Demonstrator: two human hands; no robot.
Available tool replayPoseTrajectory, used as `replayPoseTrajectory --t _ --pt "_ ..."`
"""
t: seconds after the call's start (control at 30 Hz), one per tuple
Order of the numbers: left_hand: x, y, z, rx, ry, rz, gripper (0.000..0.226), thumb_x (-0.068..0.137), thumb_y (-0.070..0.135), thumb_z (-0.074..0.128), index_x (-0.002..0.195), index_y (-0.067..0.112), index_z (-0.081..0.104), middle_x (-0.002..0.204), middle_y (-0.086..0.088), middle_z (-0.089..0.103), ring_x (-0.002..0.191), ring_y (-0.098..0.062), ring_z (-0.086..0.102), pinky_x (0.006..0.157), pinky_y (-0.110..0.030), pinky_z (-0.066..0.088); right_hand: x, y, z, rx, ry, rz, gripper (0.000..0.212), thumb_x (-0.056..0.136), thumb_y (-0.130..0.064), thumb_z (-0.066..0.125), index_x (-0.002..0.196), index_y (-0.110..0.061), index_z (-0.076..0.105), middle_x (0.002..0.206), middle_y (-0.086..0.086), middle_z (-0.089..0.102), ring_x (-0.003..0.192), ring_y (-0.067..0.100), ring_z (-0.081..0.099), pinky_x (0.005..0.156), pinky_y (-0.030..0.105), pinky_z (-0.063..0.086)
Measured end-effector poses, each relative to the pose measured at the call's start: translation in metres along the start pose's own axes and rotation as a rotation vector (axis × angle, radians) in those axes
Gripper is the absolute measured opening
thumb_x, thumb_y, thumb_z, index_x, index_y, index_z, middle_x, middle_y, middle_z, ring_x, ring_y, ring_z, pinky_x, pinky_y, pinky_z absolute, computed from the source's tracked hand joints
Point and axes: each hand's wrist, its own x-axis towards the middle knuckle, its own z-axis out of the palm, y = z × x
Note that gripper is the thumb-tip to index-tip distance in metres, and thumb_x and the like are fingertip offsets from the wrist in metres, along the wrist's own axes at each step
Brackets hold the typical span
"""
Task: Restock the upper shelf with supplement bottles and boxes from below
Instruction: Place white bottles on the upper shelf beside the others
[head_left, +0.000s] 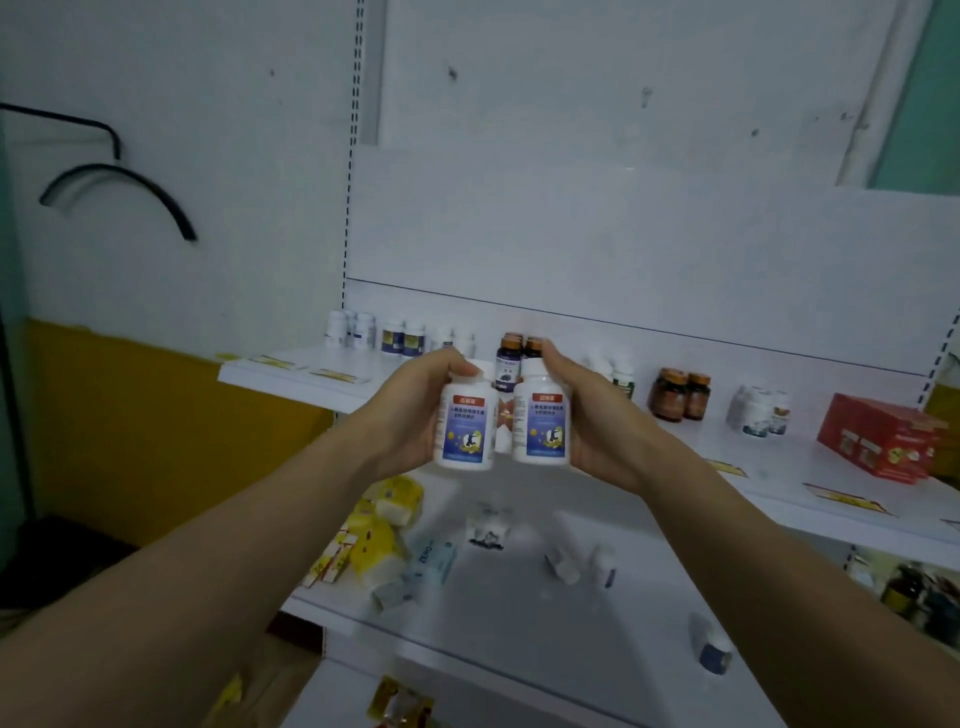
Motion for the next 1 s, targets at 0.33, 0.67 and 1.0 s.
replayPoseTrajectory --t 0.33,0.67,1.0 --pt "0.034 0.021 -0.085 0.124 -0.035 0.064 0.038 0.083 -0.002 0.05 0.12 0.002 0.059 0.117 -0.023 0.063 0.093 -0.029 0.064 0.08 -0.036 0.056 0.095 0.021 0.036 -0.069 -0.013 0.037 0.023 0.094 -0.021 0.051 0.113 -0.013 0.06 0.114 0.015 0.064 0.091 0.026 0.064 0.089 0.044 0.051" --pt "0.156 0.048 -0.181 0.069 -0.026 0.014 0.043 0.075 0.009 0.043 0.115 0.006 0.057 0.104 -0.016 0.065 0.093 -0.031 0.061 0.082 -0.047 0.054 0.242 0.022 0.004 0.011 0.113 0.005 0.026 0.093 -0.031 0.046 0.095 -0.014 0.065 0.087 0.008 0.072 0.077 0.023 0.068 0.069 0.038 0.059" --pt "0.267 0.057 -0.25 0.392 -0.015 -0.028 0.031 0.075 -0.015 0.061 0.096 0.008 0.058 0.087 -0.009 0.066 0.086 -0.023 0.064 0.076 -0.034 0.056 0.353 0.044 -0.011 -0.305 0.158 0.032 0.025 0.084 0.009 0.054 0.104 -0.006 0.06 0.109 0.023 0.061 0.096 0.029 0.06 0.089 0.044 0.05"
